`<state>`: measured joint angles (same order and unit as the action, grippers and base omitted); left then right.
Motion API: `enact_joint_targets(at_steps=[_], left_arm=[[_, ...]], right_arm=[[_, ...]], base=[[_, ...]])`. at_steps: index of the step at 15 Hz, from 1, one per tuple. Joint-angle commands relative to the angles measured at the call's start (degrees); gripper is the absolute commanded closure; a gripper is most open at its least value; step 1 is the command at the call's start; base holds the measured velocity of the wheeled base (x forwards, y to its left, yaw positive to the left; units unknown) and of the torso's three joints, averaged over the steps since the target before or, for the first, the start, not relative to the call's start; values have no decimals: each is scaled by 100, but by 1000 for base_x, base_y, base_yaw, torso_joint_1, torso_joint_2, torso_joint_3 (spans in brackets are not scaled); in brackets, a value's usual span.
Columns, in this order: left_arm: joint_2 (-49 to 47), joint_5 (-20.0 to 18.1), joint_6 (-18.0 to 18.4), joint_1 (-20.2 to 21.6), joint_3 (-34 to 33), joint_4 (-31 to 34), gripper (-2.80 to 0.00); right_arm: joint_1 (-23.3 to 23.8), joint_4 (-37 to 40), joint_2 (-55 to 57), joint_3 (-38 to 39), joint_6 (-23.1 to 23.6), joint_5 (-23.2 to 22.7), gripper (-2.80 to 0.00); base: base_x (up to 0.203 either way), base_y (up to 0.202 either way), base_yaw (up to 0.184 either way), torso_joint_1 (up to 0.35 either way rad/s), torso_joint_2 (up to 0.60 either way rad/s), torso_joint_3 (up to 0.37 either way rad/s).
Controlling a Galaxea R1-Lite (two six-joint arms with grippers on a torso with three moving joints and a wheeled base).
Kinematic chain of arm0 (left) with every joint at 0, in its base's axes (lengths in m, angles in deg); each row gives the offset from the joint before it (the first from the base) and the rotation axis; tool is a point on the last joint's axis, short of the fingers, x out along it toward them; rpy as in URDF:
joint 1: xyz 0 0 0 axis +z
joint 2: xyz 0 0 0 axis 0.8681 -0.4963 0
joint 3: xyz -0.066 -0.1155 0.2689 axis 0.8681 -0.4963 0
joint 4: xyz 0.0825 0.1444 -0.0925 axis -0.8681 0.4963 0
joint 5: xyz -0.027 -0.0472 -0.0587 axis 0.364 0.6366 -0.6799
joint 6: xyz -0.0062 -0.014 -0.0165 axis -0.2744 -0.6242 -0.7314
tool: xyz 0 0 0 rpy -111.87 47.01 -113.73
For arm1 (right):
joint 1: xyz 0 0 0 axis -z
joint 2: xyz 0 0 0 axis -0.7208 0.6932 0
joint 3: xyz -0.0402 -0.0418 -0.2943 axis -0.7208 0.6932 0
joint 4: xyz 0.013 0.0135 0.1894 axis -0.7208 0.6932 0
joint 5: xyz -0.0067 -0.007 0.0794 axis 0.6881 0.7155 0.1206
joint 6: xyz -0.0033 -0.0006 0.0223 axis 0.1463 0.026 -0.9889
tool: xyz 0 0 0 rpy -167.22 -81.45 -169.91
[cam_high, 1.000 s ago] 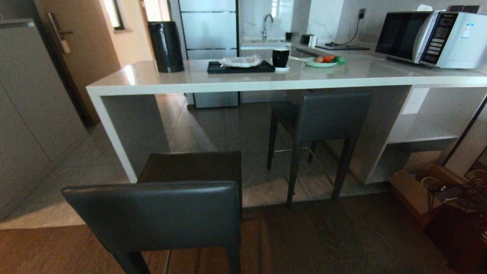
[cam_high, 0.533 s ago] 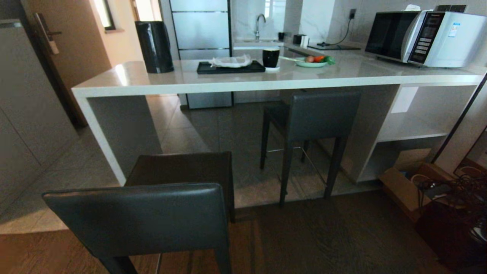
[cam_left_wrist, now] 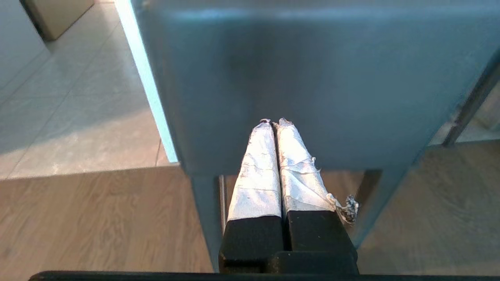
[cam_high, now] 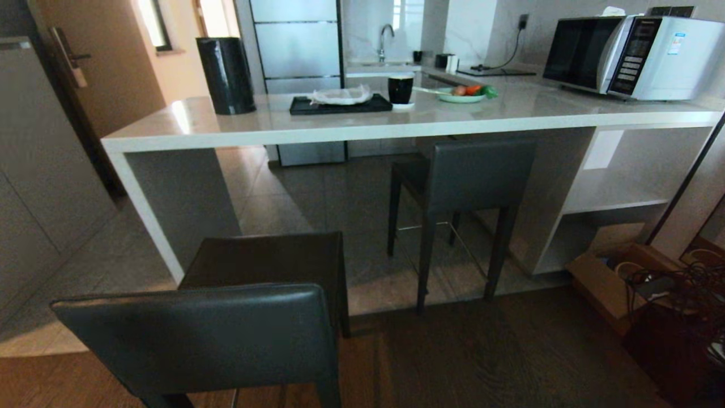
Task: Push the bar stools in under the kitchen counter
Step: Pull the gray chair out from under the dining table
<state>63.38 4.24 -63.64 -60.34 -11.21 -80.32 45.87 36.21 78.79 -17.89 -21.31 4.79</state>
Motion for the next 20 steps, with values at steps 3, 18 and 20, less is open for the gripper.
enact_joint_targets(at_steps=[3,18,20], left_arm=[[-6,4,1,1,-9,3,0],[-6,4,-7,10,-9,4,0],[-6,4,-7,1,-9,4,0]], right_arm=[[-2,1,7,0,3,-4,0],[-2,1,7,0,-14,-4,0],[-2,1,7,0,-14,-4,0]], base=[[184,0,2,6,2,0],[6,-30,0,1,0,1],[0,-200,2,3,2,2]])
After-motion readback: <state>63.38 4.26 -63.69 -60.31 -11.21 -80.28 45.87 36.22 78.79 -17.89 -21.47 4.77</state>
